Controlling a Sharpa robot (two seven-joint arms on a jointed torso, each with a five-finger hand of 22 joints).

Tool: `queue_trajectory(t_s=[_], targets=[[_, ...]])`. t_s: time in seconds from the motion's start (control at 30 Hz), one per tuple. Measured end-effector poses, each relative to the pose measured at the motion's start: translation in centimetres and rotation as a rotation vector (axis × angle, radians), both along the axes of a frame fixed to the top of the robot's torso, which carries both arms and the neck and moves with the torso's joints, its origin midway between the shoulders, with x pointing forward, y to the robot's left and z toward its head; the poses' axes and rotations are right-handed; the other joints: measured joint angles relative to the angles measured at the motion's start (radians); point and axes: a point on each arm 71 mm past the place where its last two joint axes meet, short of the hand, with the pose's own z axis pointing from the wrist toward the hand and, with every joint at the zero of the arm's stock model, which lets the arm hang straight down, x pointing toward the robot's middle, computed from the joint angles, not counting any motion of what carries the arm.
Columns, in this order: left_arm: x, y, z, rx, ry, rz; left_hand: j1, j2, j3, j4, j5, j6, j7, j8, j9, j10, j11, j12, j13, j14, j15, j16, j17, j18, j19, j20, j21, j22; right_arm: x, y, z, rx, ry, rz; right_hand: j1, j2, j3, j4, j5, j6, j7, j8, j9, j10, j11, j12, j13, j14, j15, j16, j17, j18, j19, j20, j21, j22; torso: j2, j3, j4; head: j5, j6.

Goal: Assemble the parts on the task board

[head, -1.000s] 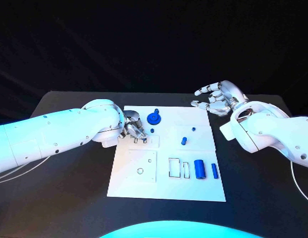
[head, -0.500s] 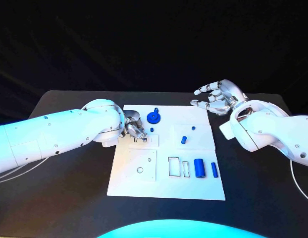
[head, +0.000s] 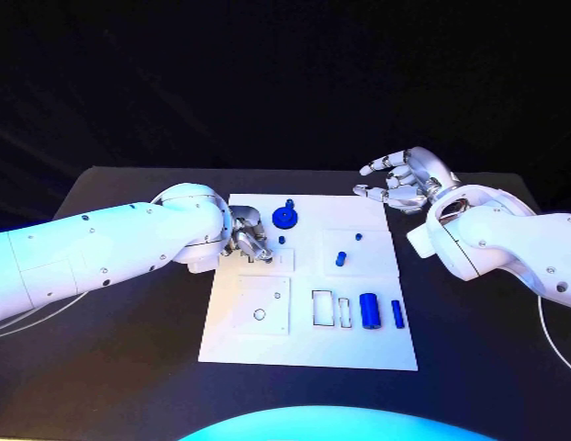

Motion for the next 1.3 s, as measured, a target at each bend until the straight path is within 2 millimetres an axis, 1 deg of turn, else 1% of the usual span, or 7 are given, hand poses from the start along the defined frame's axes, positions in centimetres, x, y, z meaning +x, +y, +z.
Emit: queue_trajectory(t_s=[0.17,0.27,0.3,0.33,0.37,0.77,1.3], targets=[[-0.05,0.08,-0.08,-0.003,0.006,0.002,-0.001,-0.001,0.000,0.000,0.000,0.000,0.000,0.000,0.000,0.000,0.000,0.000,0.002,0.000,0.000,0.000,0.000,0.000,0.000,0.000,0.000,0.001,0.01,0.02,-0.04,-0.001,0.002,0.000,0.000,0.000,0.000,0.000,0.000,0.000,0.000,0.000,0.000,0.000,0.000,0.000,0.001,0.000,0.000,0.000,0.000,0.000,0.000,0.000,0.000,0.000,0.000,0.0000,0.0001,0.000,0.002],[-0.06,0.18,-0.12,-0.009,0.011,0.009,-0.001,-0.001,0.000,0.000,0.000,0.000,0.000,0.003,0.000,0.007,0.000,0.004,0.003,0.000,0.000,0.000,0.000,0.000,0.000,0.000,0.004,0.003,0.01,-0.01,-0.10,-0.002,0.003,0.000,0.000,0.000,0.000,0.000,0.000,0.000,0.000,0.000,0.000,0.000,0.000,0.000,0.001,0.000,0.000,0.000,0.000,0.000,0.000,0.000,0.000,0.001,0.000,-0.0007,0.0002,-0.001,0.007],[-0.06,0.22,-0.14,-0.012,0.012,0.011,-0.001,-0.001,0.000,0.000,0.000,0.000,0.000,0.004,0.000,0.007,0.000,0.004,0.004,0.000,0.000,0.000,0.000,-0.002,0.000,0.000,0.004,0.003,0.01,-0.02,-0.11,-0.002,0.004,0.000,0.000,0.000,0.000,0.000,0.000,0.000,0.000,0.000,0.000,0.000,0.000,0.000,0.001,0.000,0.000,0.000,0.000,0.000,0.000,0.000,0.000,0.001,0.000,-0.0006,0.0003,-0.001,0.008],[-0.05,0.28,-0.16,-0.015,0.014,0.014,-0.001,-0.001,0.000,0.000,0.000,0.000,0.000,0.005,0.000,0.007,0.000,0.004,0.005,0.000,0.000,0.000,0.000,-0.014,0.000,0.000,0.004,0.003,0.01,-0.04,-0.13,-0.002,0.005,-0.001,0.000,0.000,0.000,0.000,0.000,0.000,0.000,0.000,0.000,0.000,0.000,0.000,0.001,0.000,0.000,0.000,0.000,0.000,0.000,0.000,0.000,0.001,0.000,-0.0006,0.0003,-0.001,0.008],[-0.04,0.32,-0.17,-0.018,0.015,0.017,-0.001,-0.001,0.000,0.000,0.000,0.001,0.000,0.005,0.000,0.007,0.000,0.004,0.005,0.000,0.000,0.000,0.000,-0.016,0.000,0.000,0.004,0.003,0.01,-0.05,-0.14,-0.003,0.005,-0.001,0.000,0.000,0.000,0.000,0.000,0.000,0.000,0.000,0.000,0.000,0.000,0.000,0.001,0.000,0.000,0.000,0.000,0.000,0.000,0.000,0.000,0.001,0.000,-0.0009,0.0003,-0.002,0.009],[0.05,0.56,-0.28,-0.046,0.032,0.044,0.000,0.000,0.000,0.000,0.010,0.002,-0.002,0.005,0.001,0.011,-0.003,0.008,0.007,0.000,0.000,0.000,0.000,-0.016,0.007,0.000,0.008,0.011,0.05,-0.10,-0.27,-0.007,0.009,-0.003,0.000,0.000,0.000,0.000,0.000,0.000,0.000,0.000,0.000,0.000,0.000,0.000,0.000,0.000,0.000,0.000,0.000,0.000,0.000,0.000,-0.004,0.001,0.001,-0.0010,0.0009,-0.004,0.012],[0.30,0.33,-0.27,-0.034,0.038,0.034,-0.001,0.000,0.000,0.000,0.010,0.008,-0.004,0.006,0.006,0.012,-0.002,0.008,0.007,0.004,-0.004,0.000,0.000,-0.016,0.007,0.000,0.008,0.012,0.06,-0.11,-0.32,-0.011,0.010,-0.001,-0.004,0.004,0.000,0.000,0.000,0.000,0.000,0.000,0.000,0.000,0.000,0.000,0.000,0.000,0.000,0.000,0.000,0.000,0.000,0.000,-0.005,0.000,0.001,0.0010,0.0006,-0.003,0.005]])
